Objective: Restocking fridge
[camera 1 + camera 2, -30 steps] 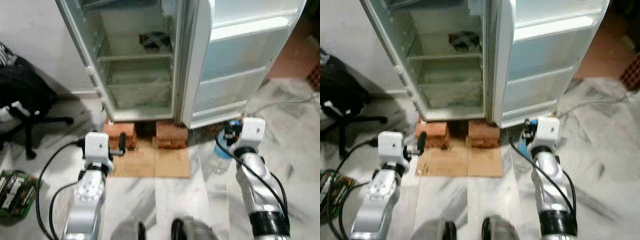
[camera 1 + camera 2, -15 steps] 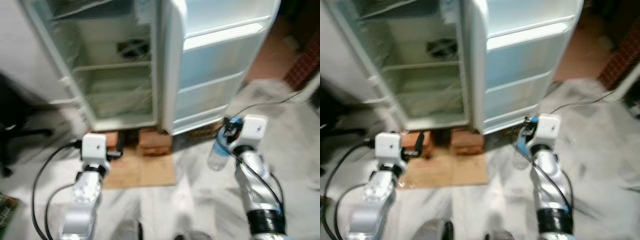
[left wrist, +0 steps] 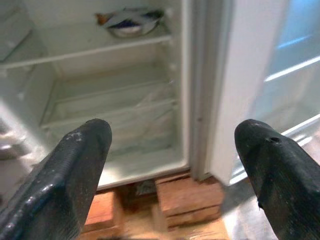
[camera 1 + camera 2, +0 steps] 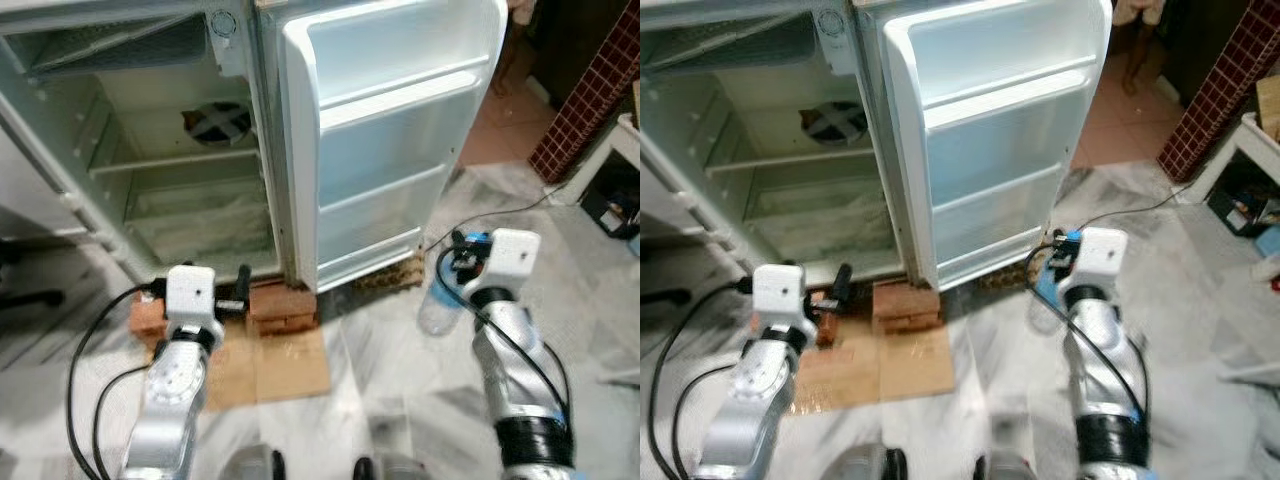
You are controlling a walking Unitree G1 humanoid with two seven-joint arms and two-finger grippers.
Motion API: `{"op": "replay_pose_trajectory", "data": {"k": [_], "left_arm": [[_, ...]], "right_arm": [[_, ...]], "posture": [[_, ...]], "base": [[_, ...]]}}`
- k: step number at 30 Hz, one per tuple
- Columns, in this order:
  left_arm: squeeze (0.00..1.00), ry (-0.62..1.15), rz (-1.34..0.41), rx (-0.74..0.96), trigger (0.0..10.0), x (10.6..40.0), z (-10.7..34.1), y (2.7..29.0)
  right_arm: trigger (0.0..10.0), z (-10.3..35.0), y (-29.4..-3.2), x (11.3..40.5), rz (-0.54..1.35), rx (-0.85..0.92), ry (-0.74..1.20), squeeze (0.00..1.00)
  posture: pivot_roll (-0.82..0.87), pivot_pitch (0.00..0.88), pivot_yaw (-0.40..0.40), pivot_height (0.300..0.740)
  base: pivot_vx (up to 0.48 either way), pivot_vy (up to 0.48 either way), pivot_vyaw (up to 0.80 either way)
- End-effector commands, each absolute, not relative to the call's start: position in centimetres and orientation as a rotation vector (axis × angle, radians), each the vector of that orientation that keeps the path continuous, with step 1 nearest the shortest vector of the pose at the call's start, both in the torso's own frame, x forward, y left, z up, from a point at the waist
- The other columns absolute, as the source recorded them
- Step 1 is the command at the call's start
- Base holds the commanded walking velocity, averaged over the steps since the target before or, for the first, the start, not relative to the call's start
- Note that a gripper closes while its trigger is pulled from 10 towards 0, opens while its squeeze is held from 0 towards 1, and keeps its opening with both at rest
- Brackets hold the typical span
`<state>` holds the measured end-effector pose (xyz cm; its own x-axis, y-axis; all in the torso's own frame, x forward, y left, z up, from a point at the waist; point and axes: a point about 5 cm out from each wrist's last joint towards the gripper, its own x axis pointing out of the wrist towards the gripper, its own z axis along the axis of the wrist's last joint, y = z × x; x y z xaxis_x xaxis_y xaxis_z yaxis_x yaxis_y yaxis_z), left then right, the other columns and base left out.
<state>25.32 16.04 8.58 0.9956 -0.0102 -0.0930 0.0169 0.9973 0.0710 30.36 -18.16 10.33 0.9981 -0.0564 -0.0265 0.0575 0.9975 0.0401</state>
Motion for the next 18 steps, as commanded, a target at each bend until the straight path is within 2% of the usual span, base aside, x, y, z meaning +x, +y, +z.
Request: {"op": "replay_pose_trajectory", "data": {"k": [1,14,18], "left_arm": [[0.00,0.087,-0.025,0.068,10.0,25.3,8.7,15.7],[0.00,0.093,-0.011,0.077,10.0,25.4,8.7,15.8],[0.00,0.094,-0.002,0.078,10.0,25.4,8.6,15.8]], "right_arm": [[10.0,10.8,-19.0,30.4,-0.078,0.033,0.005,0.00],[10.0,11.4,-17.9,30.6,-0.001,0.026,-0.024,0.00],[10.0,11.5,-17.8,30.6,0.001,0.025,-0.029,0.00]], "posture": [[0.00,0.147,0.039,0.740],[0.00,0.145,0.040,0.740],[0.00,0.145,0.039,0.740]], "base": [[0.330,0.000,0.00],[0.380,0.000,0.00],[0.381,-0.287,0.35]]}}
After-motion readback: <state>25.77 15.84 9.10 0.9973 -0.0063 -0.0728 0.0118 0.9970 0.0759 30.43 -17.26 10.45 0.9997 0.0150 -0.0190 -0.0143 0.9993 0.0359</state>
